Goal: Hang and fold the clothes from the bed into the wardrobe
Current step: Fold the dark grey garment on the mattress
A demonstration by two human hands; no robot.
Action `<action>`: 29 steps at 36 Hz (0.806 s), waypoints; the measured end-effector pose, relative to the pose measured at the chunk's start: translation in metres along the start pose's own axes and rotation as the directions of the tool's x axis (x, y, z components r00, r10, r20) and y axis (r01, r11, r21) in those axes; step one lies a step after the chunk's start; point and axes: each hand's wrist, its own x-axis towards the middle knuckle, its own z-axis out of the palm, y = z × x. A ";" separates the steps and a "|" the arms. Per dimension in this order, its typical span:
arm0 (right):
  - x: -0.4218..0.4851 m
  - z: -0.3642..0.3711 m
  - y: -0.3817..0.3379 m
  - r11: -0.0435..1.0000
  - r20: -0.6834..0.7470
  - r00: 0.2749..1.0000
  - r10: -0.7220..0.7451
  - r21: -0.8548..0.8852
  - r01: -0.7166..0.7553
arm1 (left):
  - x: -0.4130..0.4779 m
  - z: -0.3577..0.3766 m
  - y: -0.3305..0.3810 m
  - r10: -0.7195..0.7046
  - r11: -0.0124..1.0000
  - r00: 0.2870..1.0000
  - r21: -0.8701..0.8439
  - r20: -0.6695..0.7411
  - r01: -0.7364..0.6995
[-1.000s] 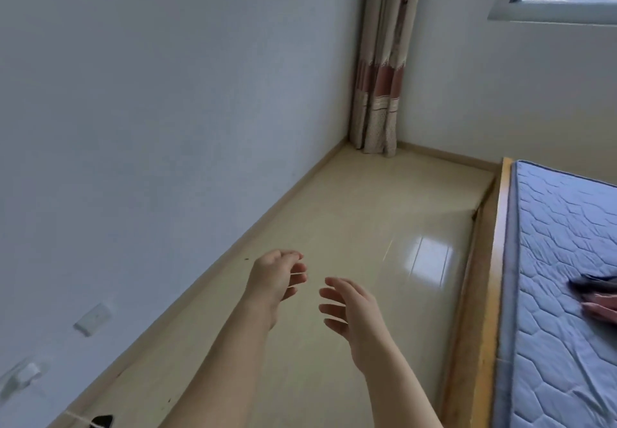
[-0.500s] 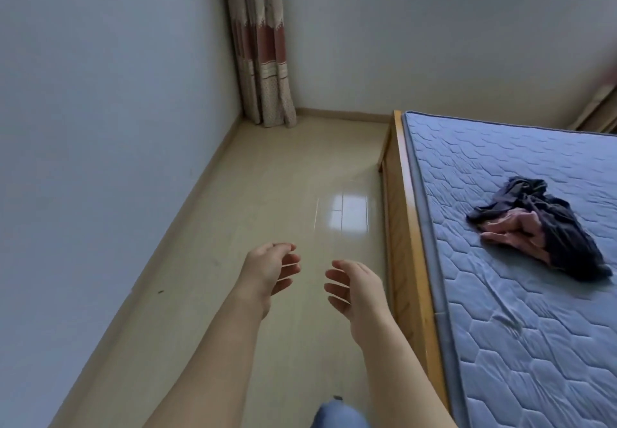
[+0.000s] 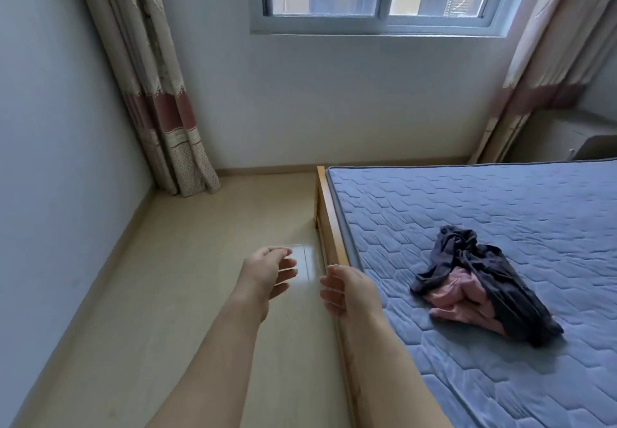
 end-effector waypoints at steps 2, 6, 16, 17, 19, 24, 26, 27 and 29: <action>0.025 -0.011 -0.008 0.999 -0.058 0.998 0.010 0.032 -0.008 | 0.026 0.022 0.004 -0.024 1.000 0.998 0.018 0.049 0.023; 0.075 -0.030 -0.023 0.993 -0.192 0.980 0.052 0.116 -0.030 | 0.082 0.067 0.009 -0.086 0.993 0.979 0.096 0.184 0.069; 0.205 -0.041 -0.083 0.960 -0.417 0.898 0.140 0.278 -0.020 | 0.235 0.163 0.065 -0.171 0.952 0.891 0.304 0.421 0.039; 0.216 -0.041 -0.088 0.955 -0.439 0.886 0.152 0.297 -0.016 | 0.247 0.171 0.071 -0.185 0.944 0.879 0.328 0.440 0.035; 0.236 -0.044 -0.100 0.944 -0.479 0.862 0.163 0.331 0.006 | 0.271 0.188 0.079 -0.202 0.928 0.854 0.373 0.479 0.011; 0.265 -0.062 -0.111 0.915 -0.561 0.796 0.228 0.403 0.022 | 0.314 0.234 0.083 -0.293 0.868 0.794 0.496 0.533 -0.013; 0.270 -0.076 -0.108 0.884 -0.602 0.749 0.277 0.465 0.047 | 0.325 0.253 0.079 -0.332 0.837 0.771 0.547 0.543 -0.025; 0.273 -0.083 -0.106 0.864 -0.624 0.720 0.304 0.498 0.067 | 0.329 0.263 0.076 -0.350 0.823 0.759 0.567 0.549 -0.031; 0.279 -0.097 -0.102 0.823 -0.648 0.671 0.360 0.560 0.099 | 0.338 0.281 0.069 -0.389 0.792 0.729 0.608 0.562 -0.046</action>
